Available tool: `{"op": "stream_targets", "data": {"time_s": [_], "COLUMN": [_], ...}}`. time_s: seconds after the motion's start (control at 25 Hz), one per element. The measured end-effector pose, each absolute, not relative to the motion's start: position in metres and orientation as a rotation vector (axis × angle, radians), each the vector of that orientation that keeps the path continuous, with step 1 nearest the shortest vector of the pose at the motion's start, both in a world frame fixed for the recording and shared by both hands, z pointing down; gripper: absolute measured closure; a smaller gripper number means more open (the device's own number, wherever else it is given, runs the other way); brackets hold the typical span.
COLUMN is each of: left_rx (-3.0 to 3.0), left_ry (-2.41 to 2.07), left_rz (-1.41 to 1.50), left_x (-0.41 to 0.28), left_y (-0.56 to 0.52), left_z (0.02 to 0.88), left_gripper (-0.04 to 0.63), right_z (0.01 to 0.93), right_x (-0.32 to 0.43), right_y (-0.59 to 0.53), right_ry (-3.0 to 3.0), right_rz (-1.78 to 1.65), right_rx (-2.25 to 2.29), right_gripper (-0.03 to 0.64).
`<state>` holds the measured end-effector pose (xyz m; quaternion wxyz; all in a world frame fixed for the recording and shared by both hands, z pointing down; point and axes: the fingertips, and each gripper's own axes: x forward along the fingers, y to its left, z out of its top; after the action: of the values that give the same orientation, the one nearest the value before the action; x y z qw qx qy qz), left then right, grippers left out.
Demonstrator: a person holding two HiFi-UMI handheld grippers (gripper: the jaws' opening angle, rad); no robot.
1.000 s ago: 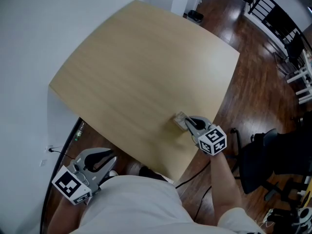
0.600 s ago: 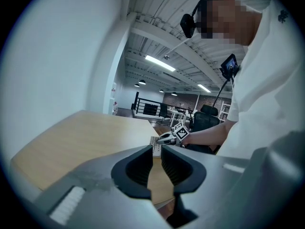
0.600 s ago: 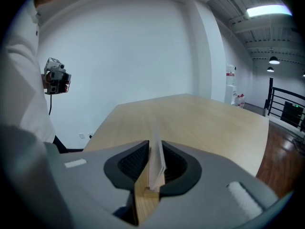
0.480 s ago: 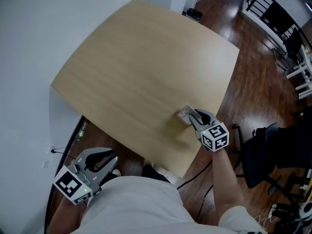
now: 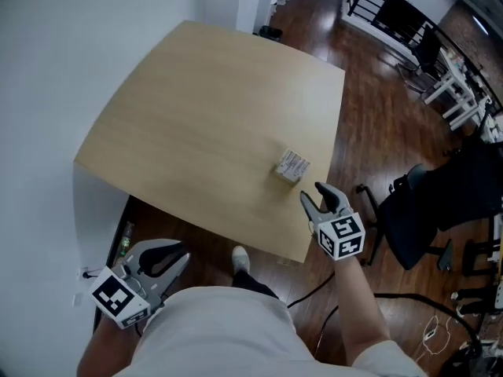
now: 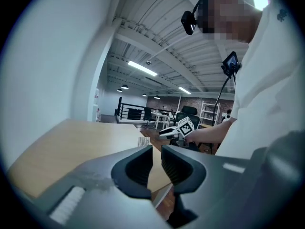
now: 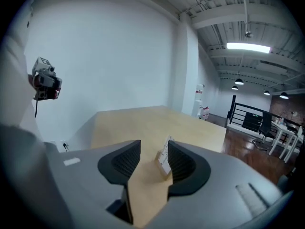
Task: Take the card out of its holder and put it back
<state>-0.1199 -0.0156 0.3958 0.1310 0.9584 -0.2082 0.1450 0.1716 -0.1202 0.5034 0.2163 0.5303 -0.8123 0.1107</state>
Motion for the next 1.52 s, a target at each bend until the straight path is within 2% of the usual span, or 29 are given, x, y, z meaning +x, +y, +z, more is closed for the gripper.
{"op": "stream_targets", "data": {"time_s": [0.52, 0.88, 1.52], "left_rx": [2.852, 2.843, 2.911], "left_ry": [-0.372, -0.272, -0.2], "left_rz": [0.378, 0.418, 0.382], "left_x": [-0.221, -0.239, -0.151], "left_y": [0.087, 0.124, 0.208], "left_z": [0.394, 0.423, 0.396], "left_gripper": [0.532, 0.532, 0.534], "right_z": [0.431, 0.434, 0.42], "right_x": [0.036, 0.003, 0.029], "right_y": [0.131, 0.233, 0.335], "right_ry": [-2.174, -2.112, -2.148], "right_rz": [0.374, 0.429, 0.391], "right_rx": [1.712, 1.767, 1.761], "right_gripper": [0.428, 0.426, 0.43]}}
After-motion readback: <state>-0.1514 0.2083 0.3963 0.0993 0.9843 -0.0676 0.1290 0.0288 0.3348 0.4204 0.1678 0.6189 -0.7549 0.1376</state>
